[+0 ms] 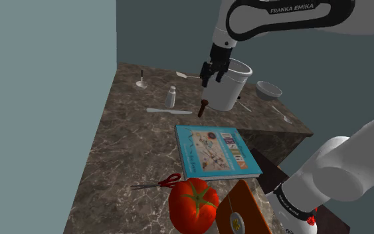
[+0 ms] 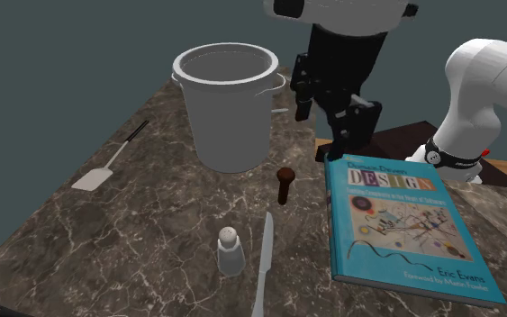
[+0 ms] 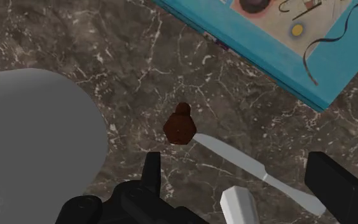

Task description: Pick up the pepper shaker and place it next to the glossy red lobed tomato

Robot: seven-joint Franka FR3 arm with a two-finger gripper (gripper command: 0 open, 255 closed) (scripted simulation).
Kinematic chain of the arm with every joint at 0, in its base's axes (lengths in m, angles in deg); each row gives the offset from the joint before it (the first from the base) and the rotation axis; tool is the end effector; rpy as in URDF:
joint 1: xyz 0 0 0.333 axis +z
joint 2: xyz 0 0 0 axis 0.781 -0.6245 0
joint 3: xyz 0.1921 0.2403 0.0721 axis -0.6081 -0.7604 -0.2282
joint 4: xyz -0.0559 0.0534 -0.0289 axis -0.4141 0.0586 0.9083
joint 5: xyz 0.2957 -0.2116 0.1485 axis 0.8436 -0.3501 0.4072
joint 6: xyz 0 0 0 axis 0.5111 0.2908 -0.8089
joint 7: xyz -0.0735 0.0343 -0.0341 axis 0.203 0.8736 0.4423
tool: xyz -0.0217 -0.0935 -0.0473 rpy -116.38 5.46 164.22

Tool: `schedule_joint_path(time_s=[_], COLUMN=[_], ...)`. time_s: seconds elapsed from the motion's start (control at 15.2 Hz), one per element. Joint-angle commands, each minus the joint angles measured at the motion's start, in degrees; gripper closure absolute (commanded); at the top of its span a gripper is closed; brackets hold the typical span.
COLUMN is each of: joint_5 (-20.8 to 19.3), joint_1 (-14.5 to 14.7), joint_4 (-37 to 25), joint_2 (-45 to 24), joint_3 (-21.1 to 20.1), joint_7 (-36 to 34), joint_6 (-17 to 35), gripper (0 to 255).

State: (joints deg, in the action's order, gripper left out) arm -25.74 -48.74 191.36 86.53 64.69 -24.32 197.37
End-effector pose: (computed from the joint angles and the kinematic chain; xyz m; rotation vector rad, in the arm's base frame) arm 0.4976 0.0560 0.4851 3.0591 0.0902 -0.0292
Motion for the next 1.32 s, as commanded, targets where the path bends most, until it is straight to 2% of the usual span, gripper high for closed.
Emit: schedule_joint_path(time_s=[0.0,0.46,0.86,1.25], joint_5=[-0.5,-2.8,-4.9,-5.3], joint_1=[0.3,1.5,3.2,3.1], joint_4=[-2.5,-14.0,-27.4,-26.3], joint_2=[-4.3,-19.0,-32.3,-34.4], joint_3=[-0.6,-1.6,-1.8,-1.6], joint_7=[-0.9,-3.5,-5.2,-5.4], joint_6=[2.0,5.9,6.5,9.7], gripper=[0,0,0,0])
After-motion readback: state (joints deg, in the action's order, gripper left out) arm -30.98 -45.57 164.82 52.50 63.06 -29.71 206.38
